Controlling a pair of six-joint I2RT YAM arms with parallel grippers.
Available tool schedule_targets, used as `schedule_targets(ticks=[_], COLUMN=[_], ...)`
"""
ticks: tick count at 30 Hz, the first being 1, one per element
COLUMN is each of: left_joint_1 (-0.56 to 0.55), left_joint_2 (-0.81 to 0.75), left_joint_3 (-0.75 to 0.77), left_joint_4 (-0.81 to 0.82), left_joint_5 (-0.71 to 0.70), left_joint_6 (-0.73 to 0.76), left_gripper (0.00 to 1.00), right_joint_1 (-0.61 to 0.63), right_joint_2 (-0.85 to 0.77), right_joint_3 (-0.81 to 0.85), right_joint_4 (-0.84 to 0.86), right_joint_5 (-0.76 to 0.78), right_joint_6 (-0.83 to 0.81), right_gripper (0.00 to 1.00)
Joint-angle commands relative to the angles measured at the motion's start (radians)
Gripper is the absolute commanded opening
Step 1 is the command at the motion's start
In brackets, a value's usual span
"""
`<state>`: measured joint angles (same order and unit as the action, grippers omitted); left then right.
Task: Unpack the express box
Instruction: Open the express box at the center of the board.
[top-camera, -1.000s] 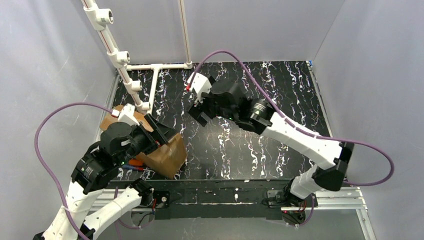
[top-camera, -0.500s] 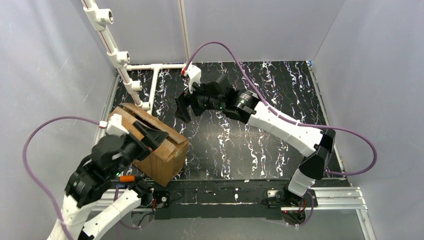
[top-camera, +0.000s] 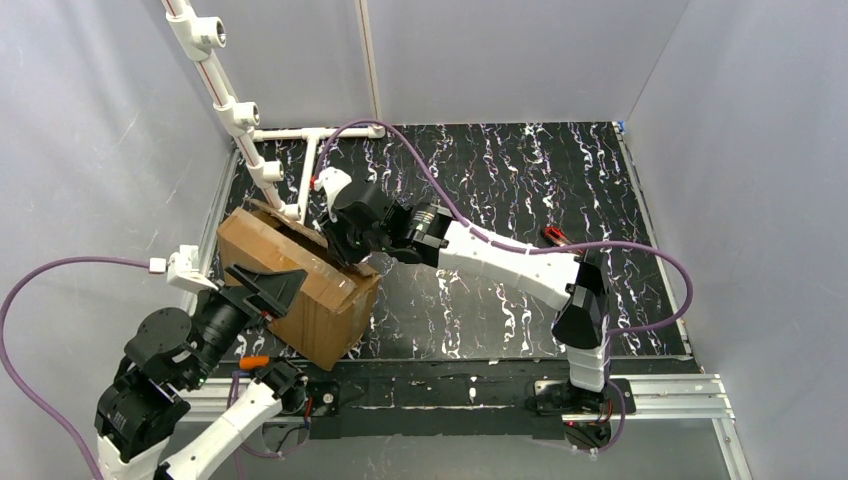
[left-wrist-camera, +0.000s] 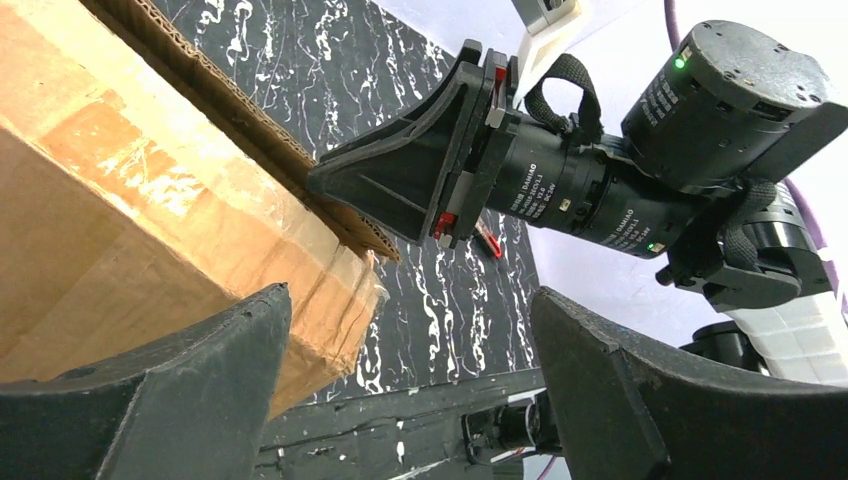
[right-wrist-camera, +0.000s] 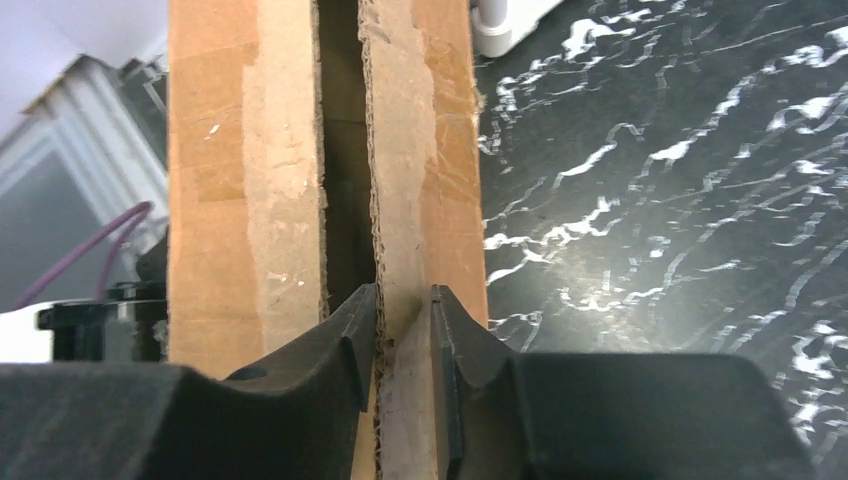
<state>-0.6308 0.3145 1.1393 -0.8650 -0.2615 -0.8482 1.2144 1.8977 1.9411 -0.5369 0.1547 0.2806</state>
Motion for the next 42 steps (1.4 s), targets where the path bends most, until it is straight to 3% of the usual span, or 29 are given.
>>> schedule_targets(ticks=[1, 4, 7, 8, 12, 16, 21, 25, 29, 35, 37, 40, 42], left_joint_1=[-0.003, -0.003, -0.003, -0.002, -0.003, -0.003, -0.003, -0.003, -0.003, 0.009, 0.019, 0.026, 0.029], left_joint_2=[0.050, 0.056, 0.063, 0.066, 0.096, 0.141, 0.190, 0.307, 0.420, 0.544, 0.650, 0.834, 0.901], left_joint_3=[0.022, 0.026, 0.037, 0.040, 0.061, 0.079, 0.067, 0.096, 0.108, 0.101, 0.193, 0.340, 0.397], left_joint_4=[-0.019, -0.018, -0.019, -0.017, -0.016, 0.009, 0.135, 0.129, 0.123, 0.273, 0.213, 0.053, -0.056], left_joint_5=[-0.001, 0.001, -0.001, -0.001, 0.005, 0.040, 0.148, 0.228, 0.261, 0.331, 0.345, 0.329, 0.248], left_joint_6=[0.023, 0.028, 0.039, 0.041, 0.043, 0.035, 0.018, -0.052, -0.145, -0.245, -0.216, -0.164, -0.170], left_gripper=[0.90, 0.90, 0.90, 0.91, 0.91, 0.95, 0.98, 0.98, 0.98, 0.98, 0.98, 0.96, 0.96], right_joint_1=[0.045, 0.064, 0.088, 0.095, 0.100, 0.099, 0.094, 0.086, 0.078, 0.072, 0.053, -0.013, -0.046], right_joint_2=[-0.003, 0.030, 0.070, 0.085, 0.092, -0.073, -0.381, -0.495, -0.574, -0.642, -0.669, -0.665, -0.662], right_joint_3=[0.041, 0.074, 0.112, 0.131, 0.239, 0.167, -0.043, -0.132, -0.290, -0.537, -0.636, -0.653, -0.666], right_joint_4=[-0.054, -0.089, -0.109, -0.117, -0.189, -0.207, -0.175, -0.209, 0.009, 0.423, 0.594, 0.574, 0.583], right_joint_5=[0.170, 0.219, 0.296, 0.311, 0.392, 0.456, 0.356, 0.562, 0.794, 0.823, 0.805, 0.714, 0.673], right_joint_6=[-0.103, -0.142, -0.199, -0.220, -0.220, -0.241, -0.301, -0.264, -0.267, -0.621, -0.712, -0.637, -0.605], right_gripper=[0.33, 0.46, 0.48, 0.45, 0.01, 0.01, 0.01, 0.01, 0.01, 0.01, 0.01, 0.01, 0.01])
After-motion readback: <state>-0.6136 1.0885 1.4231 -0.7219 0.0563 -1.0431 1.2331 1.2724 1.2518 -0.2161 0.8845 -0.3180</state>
